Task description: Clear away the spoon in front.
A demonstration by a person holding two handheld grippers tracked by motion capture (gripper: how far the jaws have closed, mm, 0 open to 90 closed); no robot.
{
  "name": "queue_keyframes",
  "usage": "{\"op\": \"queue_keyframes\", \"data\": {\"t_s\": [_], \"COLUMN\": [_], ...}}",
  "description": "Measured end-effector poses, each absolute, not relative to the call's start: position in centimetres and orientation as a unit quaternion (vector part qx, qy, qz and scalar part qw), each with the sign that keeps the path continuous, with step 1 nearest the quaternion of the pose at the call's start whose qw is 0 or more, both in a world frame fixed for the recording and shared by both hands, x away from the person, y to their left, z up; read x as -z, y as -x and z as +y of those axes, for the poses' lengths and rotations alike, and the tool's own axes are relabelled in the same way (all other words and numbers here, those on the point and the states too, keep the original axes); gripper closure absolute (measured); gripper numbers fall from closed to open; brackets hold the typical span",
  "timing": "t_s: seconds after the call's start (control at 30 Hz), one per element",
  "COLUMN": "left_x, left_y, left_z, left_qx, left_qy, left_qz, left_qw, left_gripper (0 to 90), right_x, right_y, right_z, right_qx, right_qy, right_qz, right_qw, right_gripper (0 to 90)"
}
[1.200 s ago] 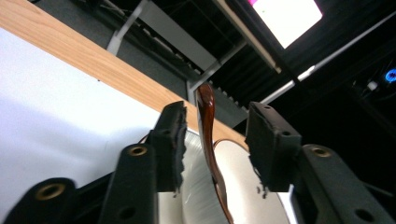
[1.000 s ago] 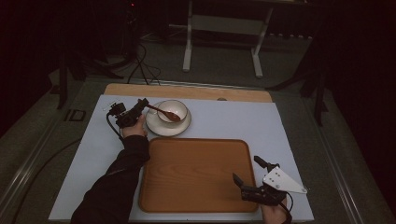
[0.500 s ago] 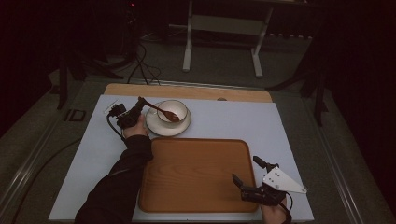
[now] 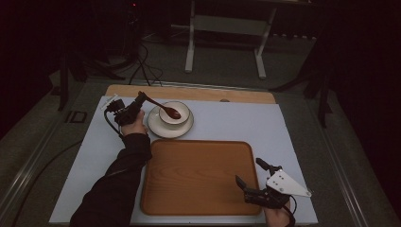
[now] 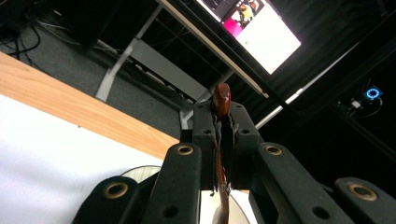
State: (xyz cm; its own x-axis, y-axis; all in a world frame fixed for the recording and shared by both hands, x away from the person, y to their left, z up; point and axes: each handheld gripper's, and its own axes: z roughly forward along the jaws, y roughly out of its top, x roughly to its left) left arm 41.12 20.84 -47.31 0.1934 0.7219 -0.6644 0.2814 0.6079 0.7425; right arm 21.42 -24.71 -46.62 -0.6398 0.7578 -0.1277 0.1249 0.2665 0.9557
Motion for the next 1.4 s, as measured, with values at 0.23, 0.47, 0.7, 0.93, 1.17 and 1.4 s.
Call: {"op": "queue_keyframes", "data": {"t_s": [0.23, 0.47, 0.7, 0.93, 1.17, 1.4], "left_x": [45.5, 43.2, 41.5, 39.7, 38.4, 38.0], "left_y": [-40.7, -40.3, -39.4, -38.4, -37.4, -36.4], "left_z": [21.4, 22.0, 22.6, 22.6, 22.0, 21.5], "left_qx": [-0.169, -0.154, -0.158, -0.145, -0.125, -0.103], "left_qy": [-0.436, -0.483, -0.516, -0.556, -0.604, -0.651], "left_qz": [0.592, 0.549, 0.519, 0.489, 0.468, 0.441], "left_qw": [0.657, 0.665, 0.663, 0.656, 0.633, 0.609], "left_gripper": [84.1, 84.1, 84.2, 84.1, 84.1, 84.1], "right_x": [46.5, 46.5, 46.6, 46.7, 46.6, 46.6], "right_y": [-21.4, -21.4, -21.4, -21.5, -21.4, -21.3], "right_z": [-24.9, -24.9, -24.8, -24.6, -24.5, -24.4], "right_qx": [-0.529, -0.529, -0.527, -0.524, -0.526, -0.525], "right_qy": [-0.304, -0.307, -0.305, -0.304, -0.304, -0.301], "right_qz": [0.731, 0.728, 0.731, 0.734, 0.732, 0.733], "right_qw": [0.306, 0.309, 0.307, 0.307, 0.307, 0.310], "right_gripper": [12.4, 11.7, 11.7, 11.7, 11.7, 11.7]}}
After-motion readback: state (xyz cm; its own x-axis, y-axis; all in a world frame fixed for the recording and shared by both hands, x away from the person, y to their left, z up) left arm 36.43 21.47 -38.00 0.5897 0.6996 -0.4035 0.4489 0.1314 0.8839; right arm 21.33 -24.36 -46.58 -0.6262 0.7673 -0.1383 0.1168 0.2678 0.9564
